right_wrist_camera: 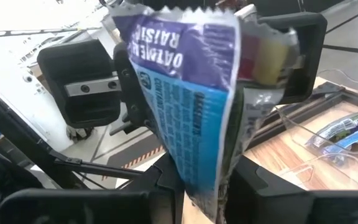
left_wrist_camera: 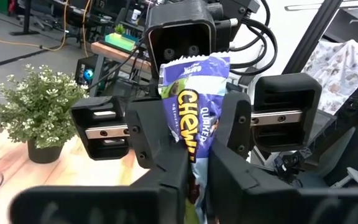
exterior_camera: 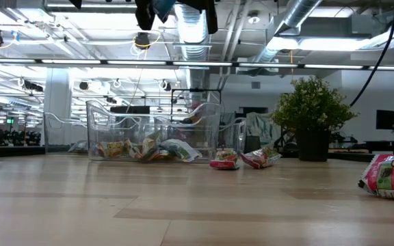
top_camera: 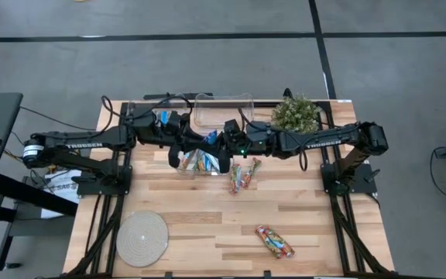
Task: Pick and place Granola Bars by type
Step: Put the blue granola bar into the top left transparent bin
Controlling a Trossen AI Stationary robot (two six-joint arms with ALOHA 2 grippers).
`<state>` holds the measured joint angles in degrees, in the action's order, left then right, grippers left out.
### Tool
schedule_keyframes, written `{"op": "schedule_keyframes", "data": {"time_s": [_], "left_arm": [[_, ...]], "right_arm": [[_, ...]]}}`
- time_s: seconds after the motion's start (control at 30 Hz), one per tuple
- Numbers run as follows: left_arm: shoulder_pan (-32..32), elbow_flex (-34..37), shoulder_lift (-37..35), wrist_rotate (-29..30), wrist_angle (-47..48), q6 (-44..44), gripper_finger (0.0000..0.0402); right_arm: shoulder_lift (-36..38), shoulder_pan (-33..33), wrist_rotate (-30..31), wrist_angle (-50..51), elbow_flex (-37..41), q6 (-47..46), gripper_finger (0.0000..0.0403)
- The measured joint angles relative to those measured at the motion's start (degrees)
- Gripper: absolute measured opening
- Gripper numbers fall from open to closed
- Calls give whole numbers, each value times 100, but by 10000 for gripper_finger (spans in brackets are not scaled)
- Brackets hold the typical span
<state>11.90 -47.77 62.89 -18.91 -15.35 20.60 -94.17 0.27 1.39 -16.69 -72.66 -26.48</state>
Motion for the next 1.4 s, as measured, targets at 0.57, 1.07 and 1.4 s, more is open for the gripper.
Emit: {"op": "schedule_keyframes", "data": {"time_s": [0.57,1.07,1.4], "left_arm": [[15,7,9,10,-81,0,4],[24,35,36,263,149,-2,1],[287,30,-568,1089,1069,-288,0]], "right_arm": [[0,7,17,-38,0,153,92],[27,-37,-2,169,-17,147,280],[20,-74,2,980,-13,146,294]]}}
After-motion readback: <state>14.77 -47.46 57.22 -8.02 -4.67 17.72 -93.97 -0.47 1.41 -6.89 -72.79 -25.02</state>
